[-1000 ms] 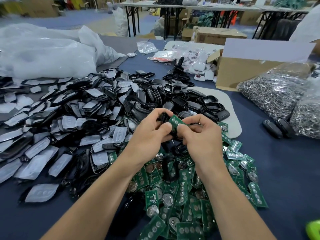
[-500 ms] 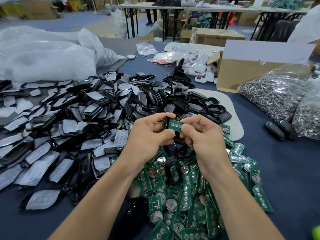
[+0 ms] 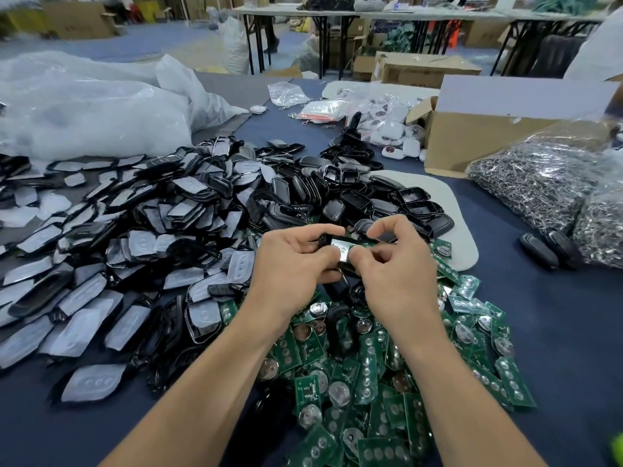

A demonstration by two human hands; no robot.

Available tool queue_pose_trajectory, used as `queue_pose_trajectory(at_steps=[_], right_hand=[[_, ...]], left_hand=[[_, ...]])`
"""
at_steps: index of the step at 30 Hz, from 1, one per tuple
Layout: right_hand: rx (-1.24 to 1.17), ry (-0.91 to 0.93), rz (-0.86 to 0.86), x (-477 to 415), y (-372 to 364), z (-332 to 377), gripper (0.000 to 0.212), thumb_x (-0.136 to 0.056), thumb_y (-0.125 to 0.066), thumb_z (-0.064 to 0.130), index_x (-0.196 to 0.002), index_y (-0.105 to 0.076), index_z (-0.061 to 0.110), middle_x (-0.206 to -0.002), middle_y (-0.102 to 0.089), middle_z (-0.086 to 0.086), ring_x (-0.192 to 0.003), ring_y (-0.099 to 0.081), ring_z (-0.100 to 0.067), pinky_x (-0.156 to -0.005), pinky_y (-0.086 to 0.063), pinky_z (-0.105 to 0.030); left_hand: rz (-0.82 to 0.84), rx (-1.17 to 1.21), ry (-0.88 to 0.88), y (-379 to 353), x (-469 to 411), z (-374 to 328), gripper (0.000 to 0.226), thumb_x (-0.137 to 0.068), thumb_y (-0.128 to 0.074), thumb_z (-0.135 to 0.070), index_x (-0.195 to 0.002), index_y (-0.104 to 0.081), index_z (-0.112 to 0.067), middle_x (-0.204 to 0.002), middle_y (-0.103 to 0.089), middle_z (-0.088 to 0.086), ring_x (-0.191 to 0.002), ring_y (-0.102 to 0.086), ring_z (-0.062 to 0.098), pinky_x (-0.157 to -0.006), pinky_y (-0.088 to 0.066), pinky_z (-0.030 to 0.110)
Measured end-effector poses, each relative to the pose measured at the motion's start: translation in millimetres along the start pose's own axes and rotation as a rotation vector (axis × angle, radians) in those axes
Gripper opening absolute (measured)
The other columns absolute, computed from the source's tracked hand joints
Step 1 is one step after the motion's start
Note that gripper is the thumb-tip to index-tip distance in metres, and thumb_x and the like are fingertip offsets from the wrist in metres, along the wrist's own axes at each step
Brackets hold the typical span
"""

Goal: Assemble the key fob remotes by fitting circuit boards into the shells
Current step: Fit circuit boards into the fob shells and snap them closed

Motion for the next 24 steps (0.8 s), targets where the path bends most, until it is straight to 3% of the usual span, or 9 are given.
queue_pose_trajectory(at_steps=[3, 7, 10, 12, 16, 19, 22, 24], right_hand=[[0.034, 0.006, 0.023, 1.6, -1.6, 1.1, 0.030, -0.090, -0.074, 0.018, -0.092, -0.048, 0.033, -0.062, -0.068, 0.010, -0.040, -0.043, -0.005, -0.041, -0.037, -0.016], [0.044, 0.015, 0.011, 2.9, 1.6, 0.5, 0.030, -0.087, -0.074, 0.019, -0.093, -0.048, 0.035, -0.052, -0.060, 0.011, -0.039, -0.044, -0.006, -0.041, -0.037, -0.015], [0.101, 0.012, 0.000, 3.5, 3.6, -3.2, 0.022, -0.086, -0.074, 0.035, -0.090, -0.052, 0.035, -0.044, -0.052, 0.010, -0.037, -0.039, -0.008, -0.041, -0.035, -0.018], [0.082, -0.024, 0.022, 2.5, 1.6, -8.0, 0.019, -0.087, -0.073, 0.044, -0.089, -0.058, 0.033, -0.047, -0.058, 0.009, -0.038, -0.043, -0.008, -0.040, -0.034, -0.019], [-0.110, -0.094, 0.082, -1.3, -6.5, -13.2, 0.012, -0.091, -0.074, 0.032, -0.081, -0.070, 0.027, -0.061, -0.070, -0.003, -0.051, -0.058, -0.018, -0.056, -0.050, -0.040], [-0.117, -0.029, 0.046, -4.5, 1.8, -7.5, 0.012, -0.089, -0.079, 0.022, -0.080, -0.073, 0.027, -0.060, -0.070, 0.000, -0.050, -0.059, -0.016, -0.053, -0.051, -0.037], [-0.057, 0.100, 0.083, -6.0, 7.0, 4.6, 0.019, -0.085, -0.081, 0.012, -0.073, -0.074, 0.025, -0.061, -0.070, 0.005, -0.051, -0.062, -0.009, -0.049, -0.048, -0.020], [-0.002, 0.147, 0.131, -4.6, 5.8, 9.1, 0.020, -0.083, -0.081, 0.009, -0.073, -0.076, 0.025, -0.063, -0.071, 0.006, -0.056, -0.066, -0.011, -0.055, -0.052, -0.022]], left_hand=[[-0.041, 0.006, 0.008, 2.6, 0.5, 1.3, 0.040, -0.088, -0.073, 0.009, -0.084, -0.085, -0.029, -0.062, -0.073, -0.003, -0.059, -0.071, 0.008, -0.063, -0.063, 0.027], [-0.046, 0.019, 0.006, -0.1, 2.0, 0.2, 0.044, -0.086, -0.071, 0.014, -0.078, -0.085, -0.028, -0.052, -0.065, -0.008, -0.052, -0.066, 0.007, -0.060, -0.062, 0.026], [-0.059, 0.063, 0.004, 2.2, 2.5, -3.4, 0.042, -0.087, -0.070, 0.015, -0.079, -0.084, -0.024, -0.051, -0.063, -0.007, -0.055, -0.069, 0.010, -0.059, -0.062, 0.027], [-0.062, 0.087, 0.006, 4.4, 2.1, -5.4, 0.038, -0.088, -0.070, 0.015, -0.084, -0.083, -0.020, -0.050, -0.062, -0.009, -0.055, -0.069, 0.010, -0.059, -0.062, 0.026], [-0.070, 0.075, 0.037, 1.9, 3.7, -3.8, 0.037, -0.090, -0.071, 0.011, -0.083, -0.084, -0.024, -0.060, -0.070, 0.000, -0.060, -0.072, 0.015, -0.060, -0.062, 0.027], [-0.111, -0.244, -0.090, 5.3, 4.7, -14.0, 0.031, -0.089, -0.077, -0.008, -0.093, -0.082, -0.038, -0.066, -0.075, -0.009, -0.059, -0.071, 0.016, -0.063, -0.064, 0.037], [-0.051, -0.539, -0.212, 0.0, 6.2, -26.1, 0.032, -0.085, -0.078, -0.020, -0.100, -0.079, -0.048, -0.086, -0.078, -0.025, -0.079, -0.075, 0.002, -0.075, -0.064, 0.030], [0.041, -0.596, -0.218, -10.0, 6.8, -24.9, 0.038, -0.085, -0.075, -0.017, -0.108, -0.078, -0.048, -0.096, -0.078, -0.027, -0.090, -0.073, -0.004, -0.083, -0.062, 0.027]])
Point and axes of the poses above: each hand's wrist, its own x-axis away from the middle knuckle, its own y-axis out of the back of the hand, z = x × y, the point moved 9 cm from there along -x, towards the middle knuckle
